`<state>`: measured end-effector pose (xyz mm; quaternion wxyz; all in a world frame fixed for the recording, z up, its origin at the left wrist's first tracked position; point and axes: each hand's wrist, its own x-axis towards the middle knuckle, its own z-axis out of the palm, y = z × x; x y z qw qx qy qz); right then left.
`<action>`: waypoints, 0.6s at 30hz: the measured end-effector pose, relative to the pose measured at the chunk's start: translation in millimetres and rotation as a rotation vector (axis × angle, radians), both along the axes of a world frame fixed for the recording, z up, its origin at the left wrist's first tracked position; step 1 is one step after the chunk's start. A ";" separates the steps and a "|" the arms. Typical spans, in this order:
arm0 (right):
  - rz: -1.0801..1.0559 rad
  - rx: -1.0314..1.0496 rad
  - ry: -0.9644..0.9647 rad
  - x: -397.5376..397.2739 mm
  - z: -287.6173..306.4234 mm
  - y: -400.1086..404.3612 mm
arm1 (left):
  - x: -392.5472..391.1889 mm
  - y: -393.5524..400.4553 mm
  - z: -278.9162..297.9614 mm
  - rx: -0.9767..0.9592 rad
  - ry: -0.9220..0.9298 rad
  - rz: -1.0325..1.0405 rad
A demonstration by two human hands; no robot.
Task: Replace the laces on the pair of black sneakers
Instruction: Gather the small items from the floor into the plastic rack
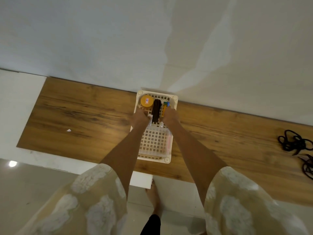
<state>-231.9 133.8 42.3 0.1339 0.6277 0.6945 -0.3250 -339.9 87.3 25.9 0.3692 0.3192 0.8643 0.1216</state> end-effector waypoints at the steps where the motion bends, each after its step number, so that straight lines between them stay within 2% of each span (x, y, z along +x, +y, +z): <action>1: 0.015 0.003 -0.008 -1.4 -1.2 -0.2 | 0.1 0.5 -0.6 -0.011 -0.001 -0.010; 5: 0.012 0.021 -0.005 -1.3 2.5 -2.3 | 2.2 4.6 0.9 -0.026 0.046 -0.103; 8: -0.092 0.089 0.077 6.7 11.0 -8.5 | 11.2 -0.7 9.2 0.024 0.270 -0.231; 10: -0.186 0.155 0.160 17.4 20.0 -17.7 | 23.2 -8.2 20.3 0.120 0.431 -0.334; 12: -0.256 0.217 0.231 36.0 33.5 -32.1 | 42.7 -14.8 34.5 0.228 0.512 -0.460; 18: -0.540 0.281 0.311 128.6 45.7 -100.0 | 142.2 -45.5 58.0 0.247 0.456 -0.903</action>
